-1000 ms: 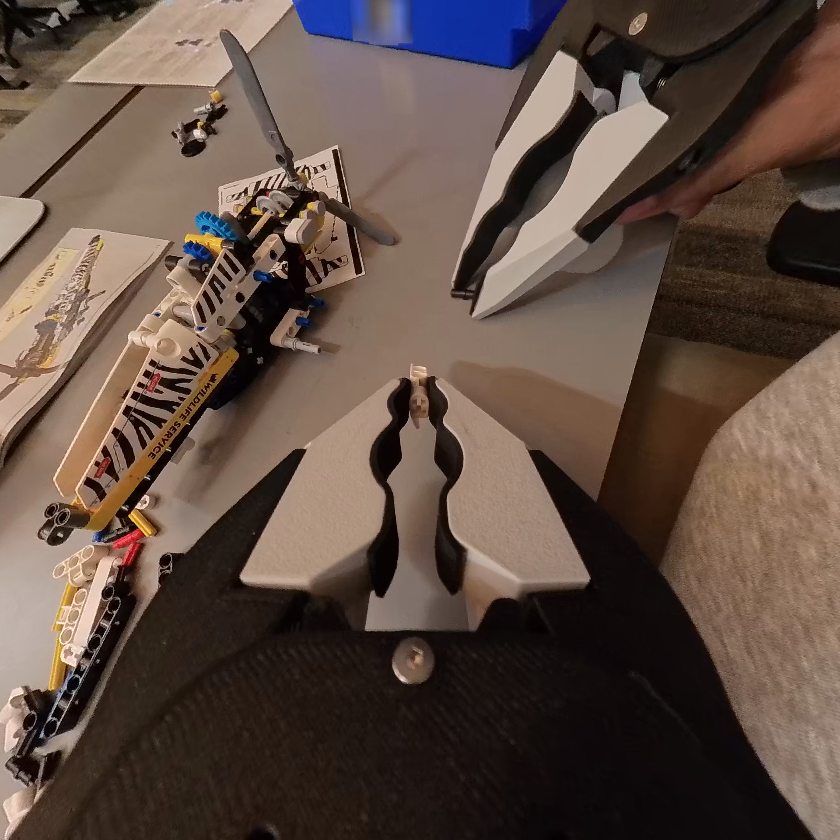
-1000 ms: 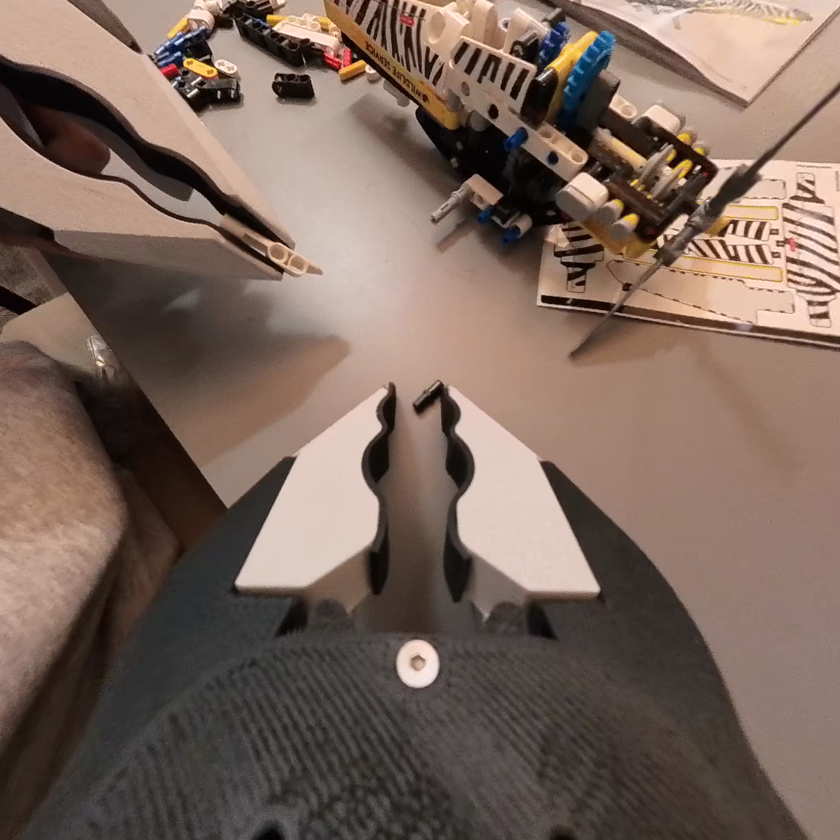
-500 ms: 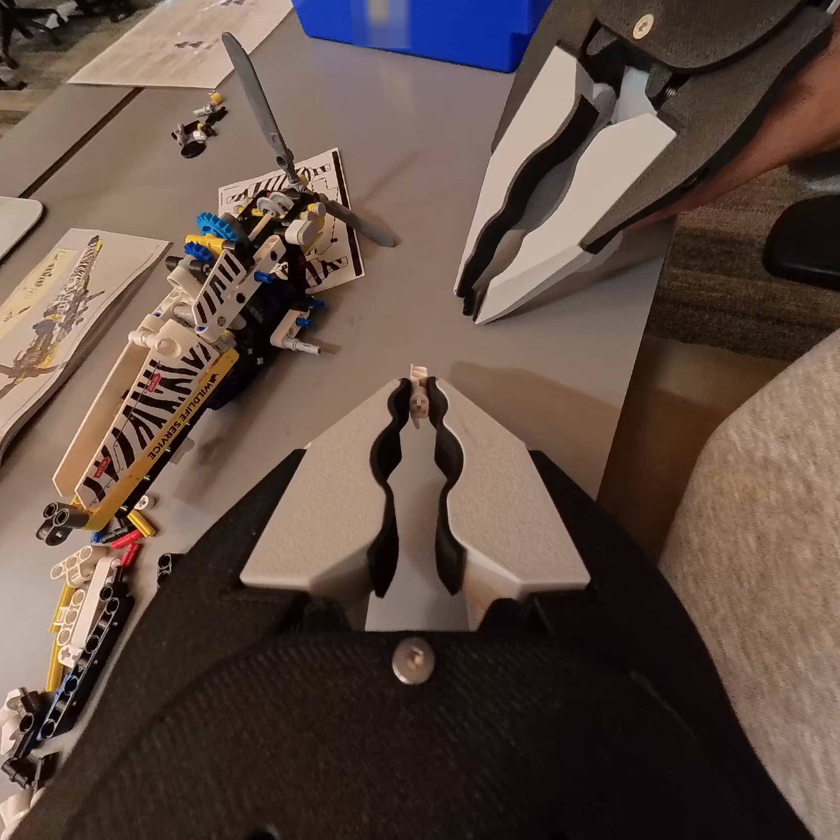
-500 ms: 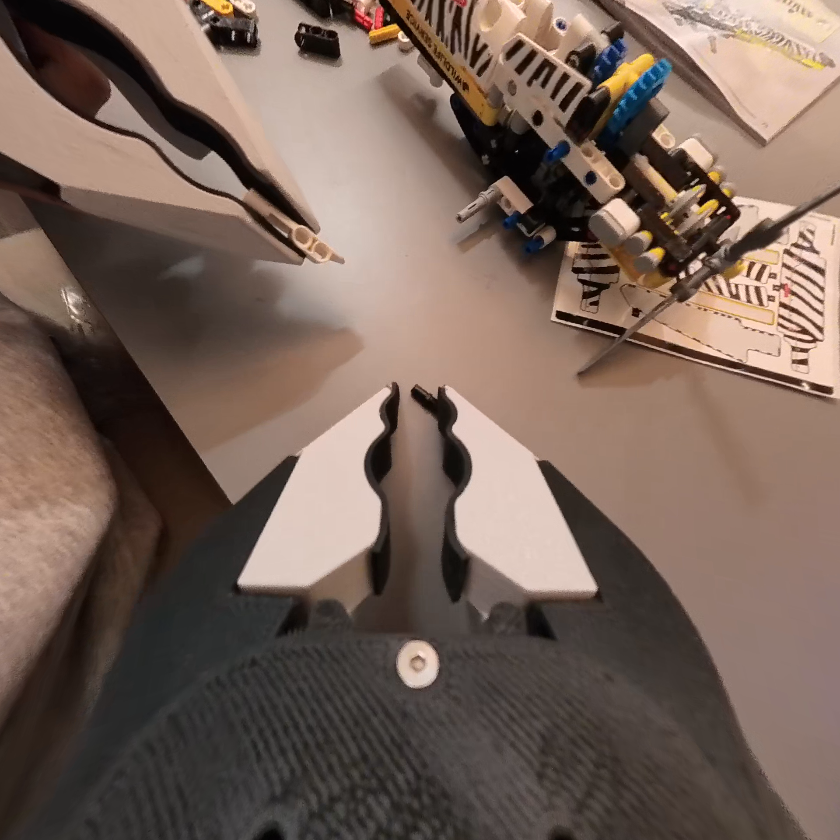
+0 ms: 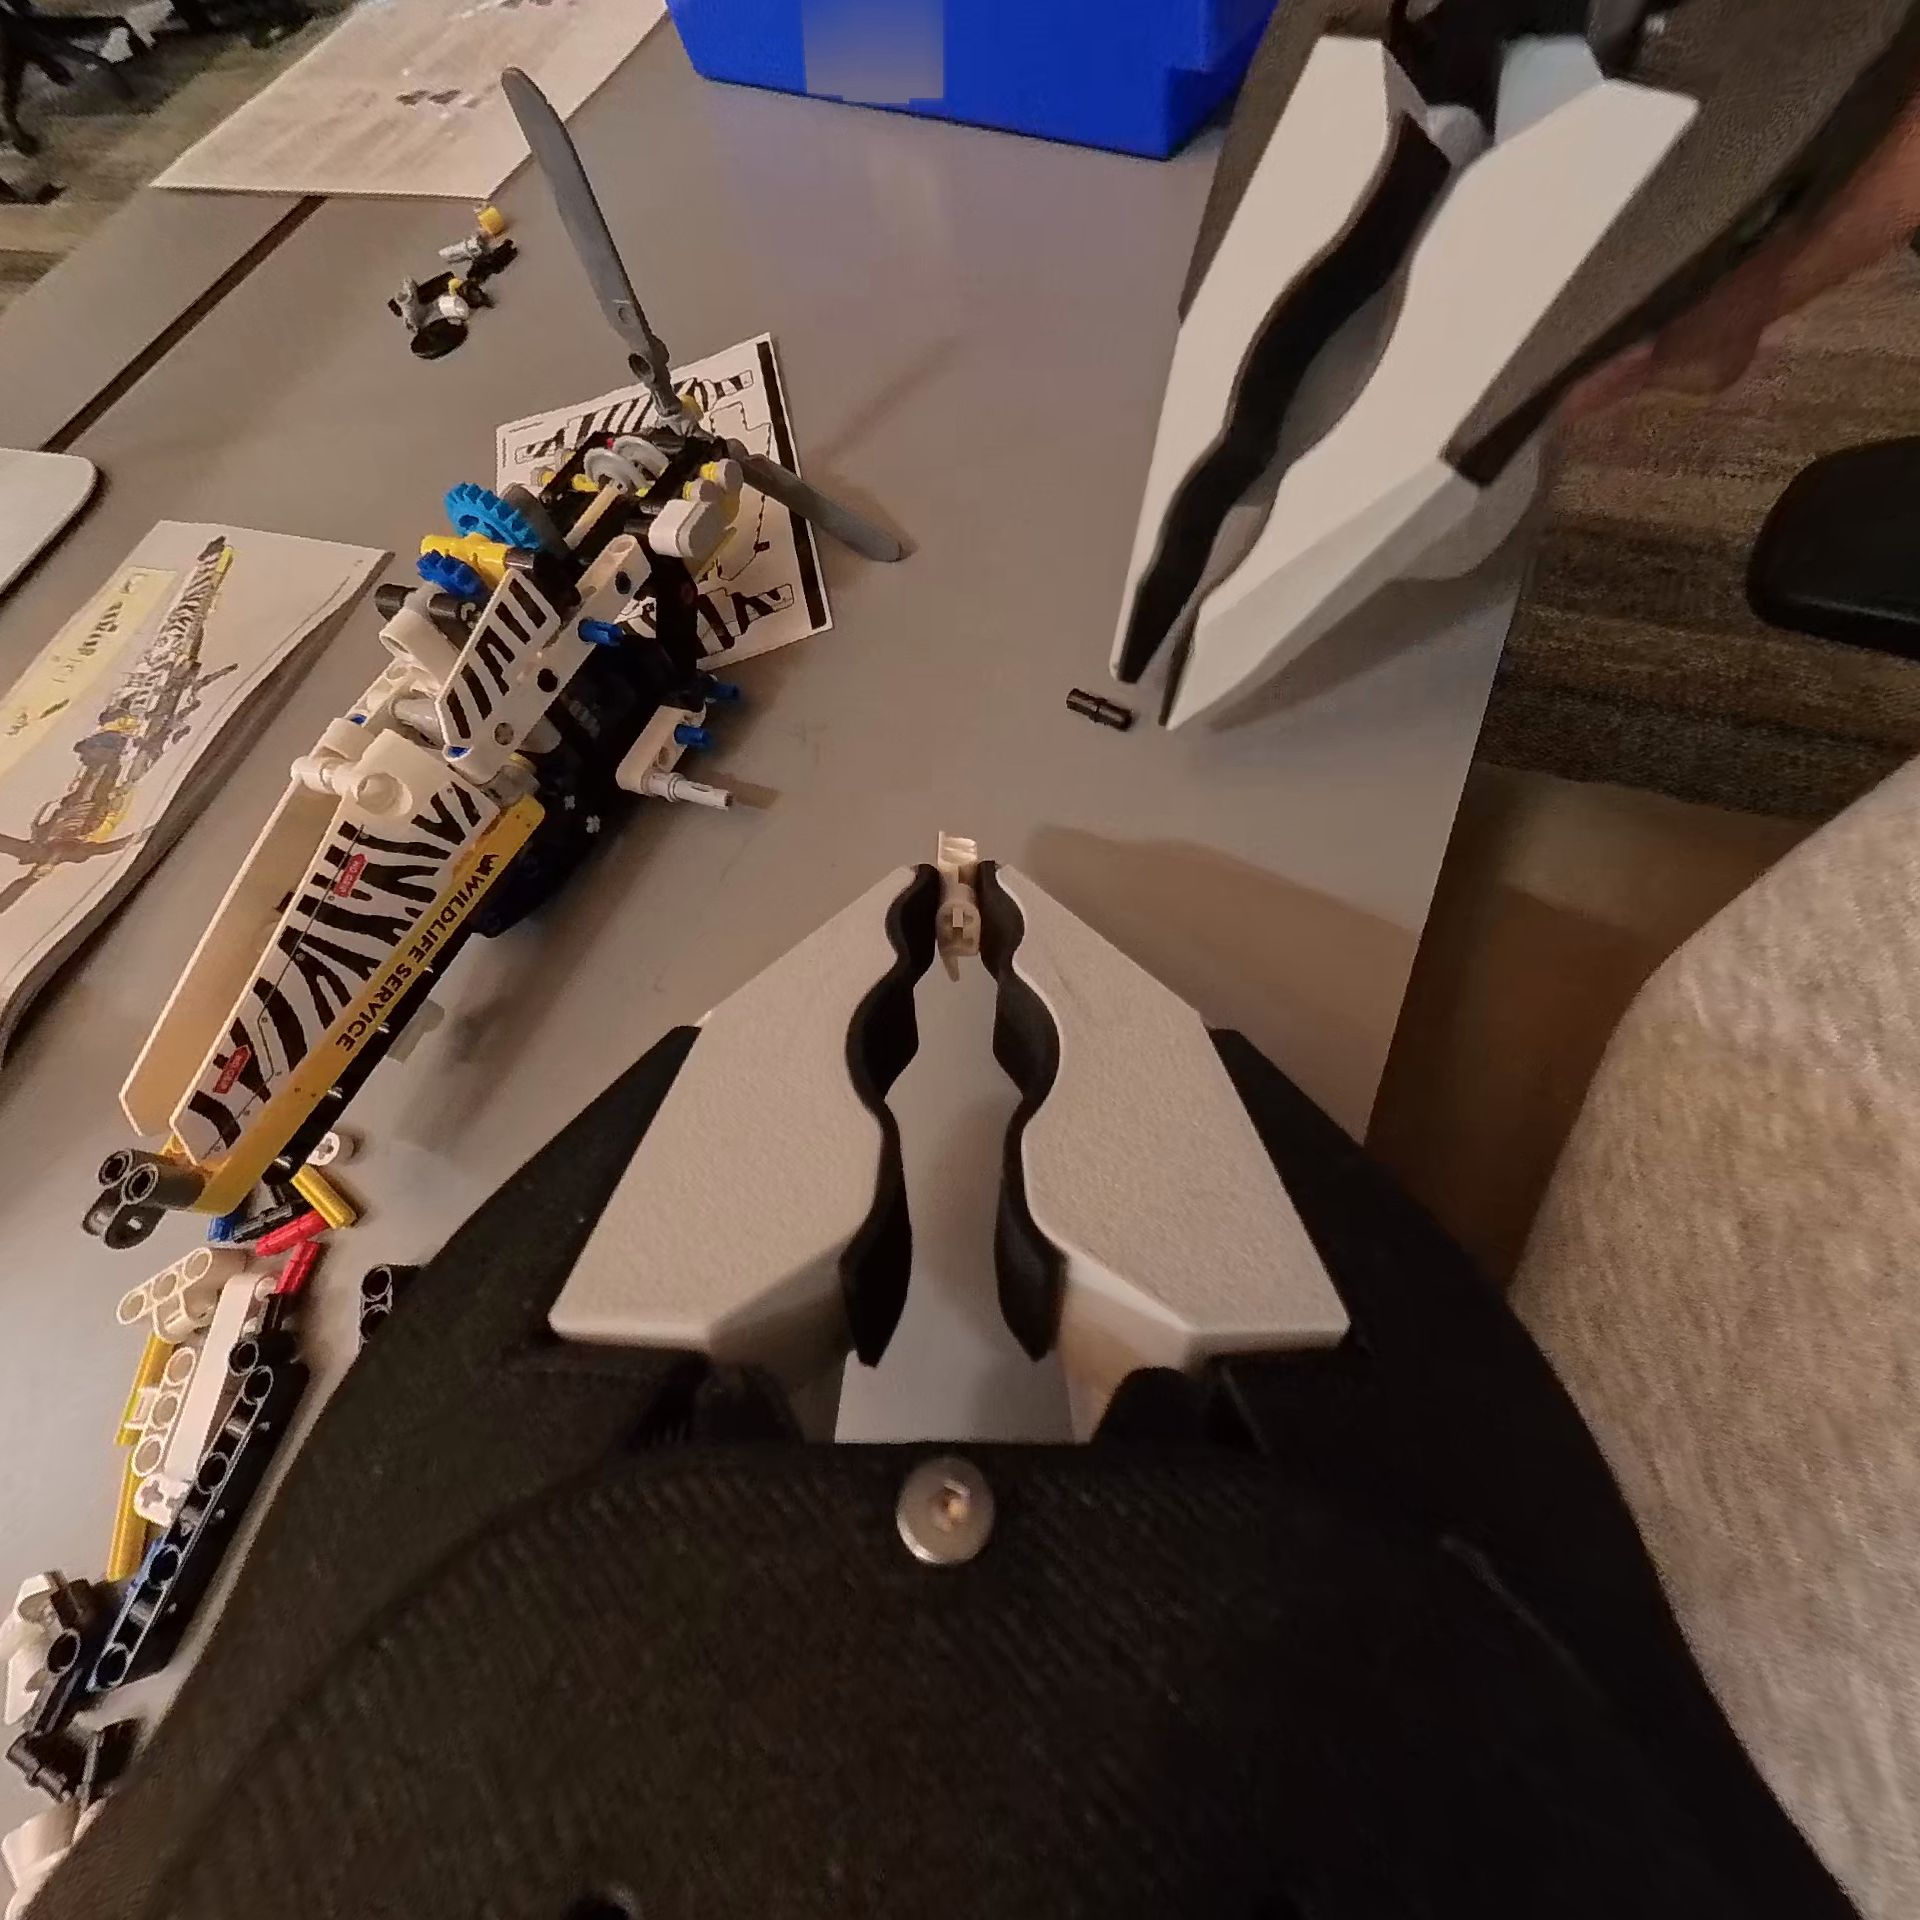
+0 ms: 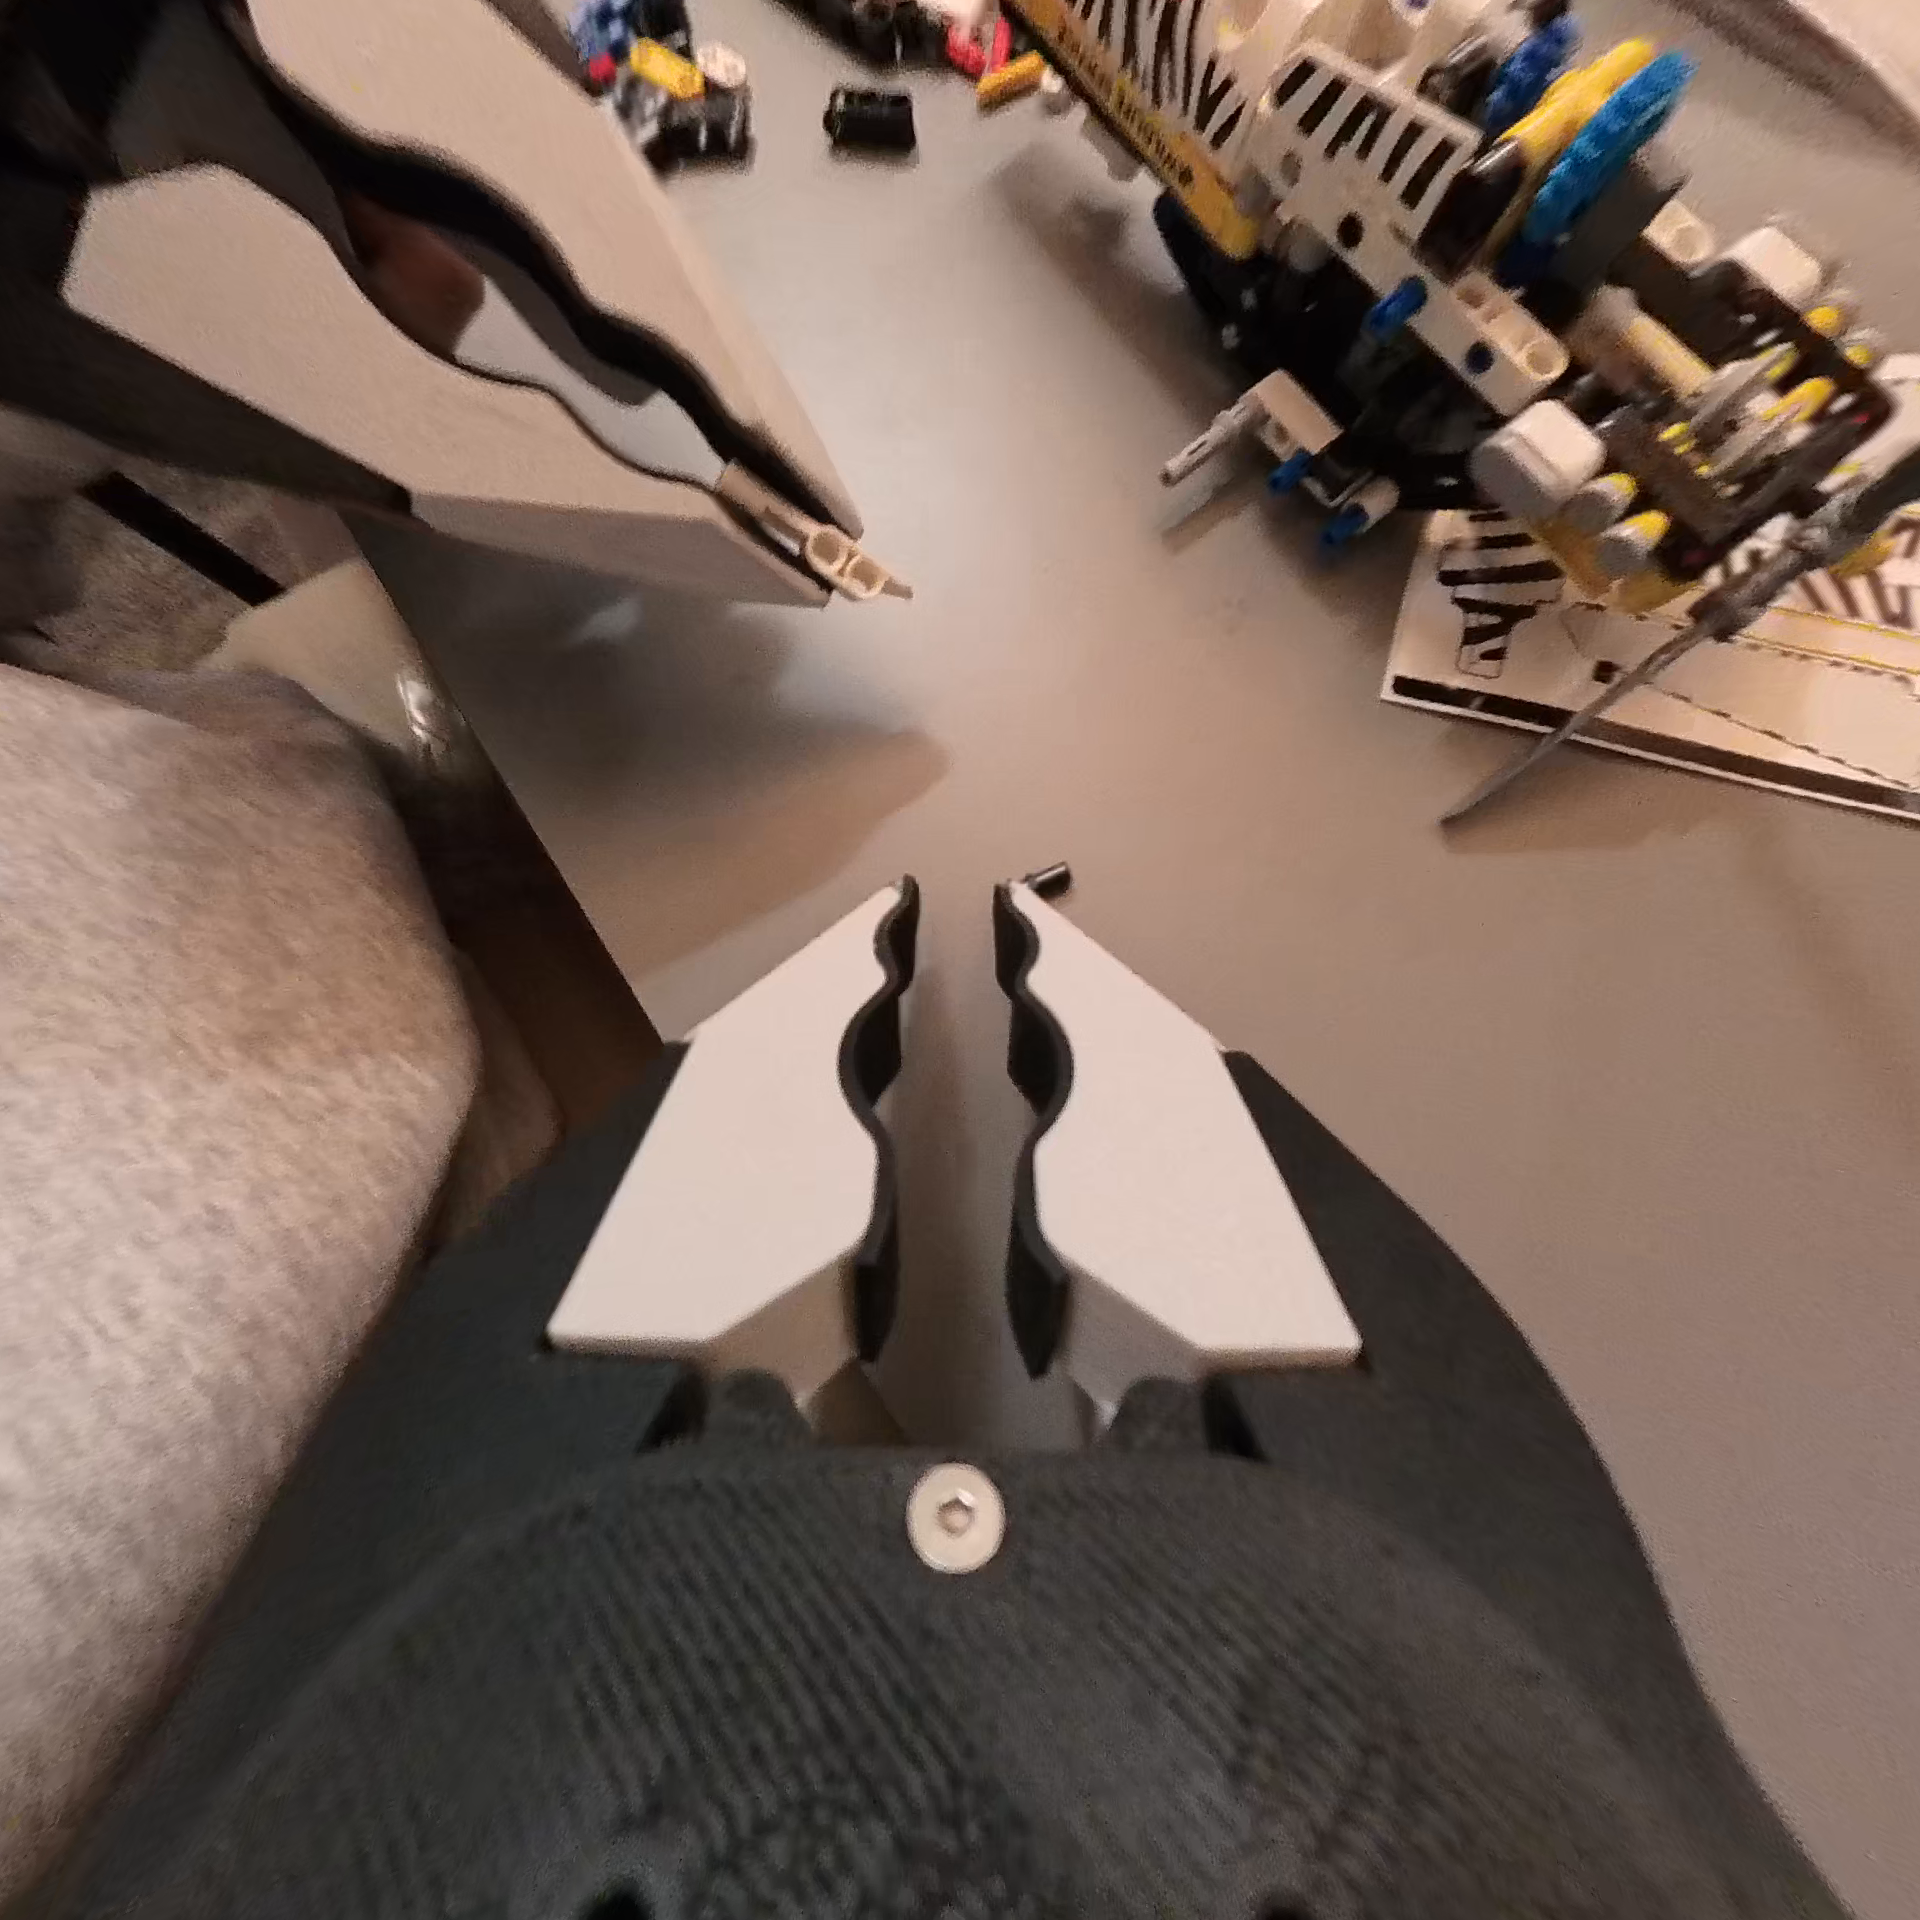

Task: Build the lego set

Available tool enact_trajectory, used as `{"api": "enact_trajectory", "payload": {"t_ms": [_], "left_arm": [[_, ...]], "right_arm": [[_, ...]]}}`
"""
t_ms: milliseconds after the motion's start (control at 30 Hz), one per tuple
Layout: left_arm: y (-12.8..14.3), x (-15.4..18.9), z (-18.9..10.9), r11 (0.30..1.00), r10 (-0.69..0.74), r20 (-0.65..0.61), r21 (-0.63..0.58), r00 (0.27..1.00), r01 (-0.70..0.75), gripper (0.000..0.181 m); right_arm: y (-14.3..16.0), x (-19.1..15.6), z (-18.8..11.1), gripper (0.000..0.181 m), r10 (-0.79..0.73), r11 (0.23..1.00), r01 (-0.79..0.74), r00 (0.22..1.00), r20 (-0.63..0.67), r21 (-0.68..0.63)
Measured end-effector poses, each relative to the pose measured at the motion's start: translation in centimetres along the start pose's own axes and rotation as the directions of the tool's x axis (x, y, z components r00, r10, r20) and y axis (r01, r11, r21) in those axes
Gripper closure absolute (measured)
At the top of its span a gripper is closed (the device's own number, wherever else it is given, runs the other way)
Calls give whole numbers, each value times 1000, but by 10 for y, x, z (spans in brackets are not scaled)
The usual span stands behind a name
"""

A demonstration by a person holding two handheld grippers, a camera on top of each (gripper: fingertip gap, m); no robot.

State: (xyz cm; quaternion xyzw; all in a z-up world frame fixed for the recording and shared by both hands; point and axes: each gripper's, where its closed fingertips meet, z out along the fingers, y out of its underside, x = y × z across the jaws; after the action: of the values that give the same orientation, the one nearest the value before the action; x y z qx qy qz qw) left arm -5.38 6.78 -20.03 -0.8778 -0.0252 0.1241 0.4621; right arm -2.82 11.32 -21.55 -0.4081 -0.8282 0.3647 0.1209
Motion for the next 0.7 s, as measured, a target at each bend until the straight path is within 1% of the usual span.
{"api": "enact_trajectory", "payload": {"t_ms": [67, 133, 233, 367, 533, 633, 700], "left_arm": [[0, 0, 0, 1000, 2, 1, 1, 1000, -2, 174], [0, 0, 0, 1000, 3, 2, 0, 1000, -3, 174], [0, 0, 0, 1000, 2, 2, -2, 1000, -2, 174], [1, 0, 1, 1000, -3, 1, -8, 1000, 3, 174], [0, -1, 0, 1000, -10, -1, 3, 1000, 10, 174], [0, -1, 0, 1000, -15, -9, 3, 1000, 15, 174], [0, 0, 0, 1000, -16, -13, 2, 1000, 16, 174]], "right_arm": [[-2, 8, -3, 169, 33, 999, -33, 999, -1, 21], [2, 13, -3, 169, 41, 999, -41, 999, -9, 5], [8, 7, 5, 168, 19, 999, -19, 1000, 2, -36], [-2, -15, 15, 167, 7, 1000, -7, 997, 80, 5], [-12, -2, 3, 168, -30, 998, 27, 998, 53, 56], [-12, 11, -1, 163, -144, 988, 143, 989, 15, 58], [-9, 13, 1, 155, -266, 964, 264, 963, 41, 43]]}}
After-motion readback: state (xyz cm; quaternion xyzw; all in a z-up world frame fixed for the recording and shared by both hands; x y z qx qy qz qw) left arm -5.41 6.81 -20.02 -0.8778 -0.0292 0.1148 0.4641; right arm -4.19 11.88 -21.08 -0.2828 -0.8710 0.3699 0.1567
